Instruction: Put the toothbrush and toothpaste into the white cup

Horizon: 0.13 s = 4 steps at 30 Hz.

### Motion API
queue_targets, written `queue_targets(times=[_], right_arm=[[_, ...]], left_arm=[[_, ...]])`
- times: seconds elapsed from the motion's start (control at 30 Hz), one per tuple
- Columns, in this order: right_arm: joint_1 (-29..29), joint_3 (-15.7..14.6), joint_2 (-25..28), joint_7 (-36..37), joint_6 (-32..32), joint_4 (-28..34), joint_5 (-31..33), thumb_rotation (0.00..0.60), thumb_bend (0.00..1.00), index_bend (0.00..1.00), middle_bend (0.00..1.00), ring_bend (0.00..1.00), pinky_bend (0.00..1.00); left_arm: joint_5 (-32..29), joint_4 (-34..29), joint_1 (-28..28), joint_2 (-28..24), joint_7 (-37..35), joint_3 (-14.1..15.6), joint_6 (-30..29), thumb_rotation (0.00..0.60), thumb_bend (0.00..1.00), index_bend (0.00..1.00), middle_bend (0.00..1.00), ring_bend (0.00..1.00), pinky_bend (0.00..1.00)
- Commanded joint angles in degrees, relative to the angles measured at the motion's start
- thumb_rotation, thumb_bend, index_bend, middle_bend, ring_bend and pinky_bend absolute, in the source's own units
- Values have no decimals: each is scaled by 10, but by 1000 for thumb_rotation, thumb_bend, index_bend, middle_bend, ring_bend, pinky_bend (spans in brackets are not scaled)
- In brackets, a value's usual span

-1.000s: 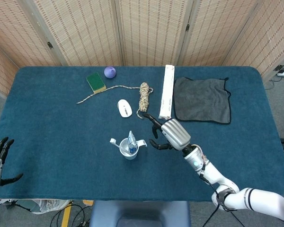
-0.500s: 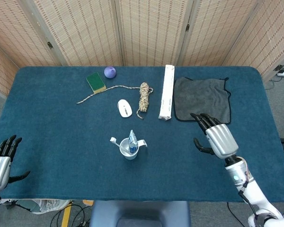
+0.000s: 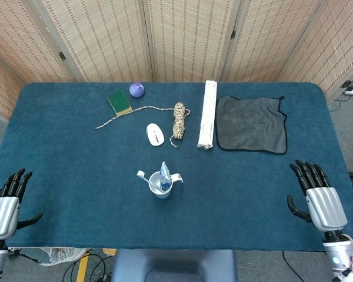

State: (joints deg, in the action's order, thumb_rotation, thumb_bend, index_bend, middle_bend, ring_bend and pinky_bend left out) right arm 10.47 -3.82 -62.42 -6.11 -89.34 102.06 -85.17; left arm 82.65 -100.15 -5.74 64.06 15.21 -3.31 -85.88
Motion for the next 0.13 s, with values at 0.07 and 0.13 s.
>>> queue_targets(times=[0.07,0.13], right_arm=[[-16,-4,2,14,-9,-7,-14,600,430,34,30,0,6],[-21,-2,1,19,-12,-9,-21,600,430,32,29,0,6]], left_arm=[[5,-1,2,6,4,2,-5,600,117,86,62,105,326],[9,-2,3,7,4,3,-7,600,117,86,61,105,326]])
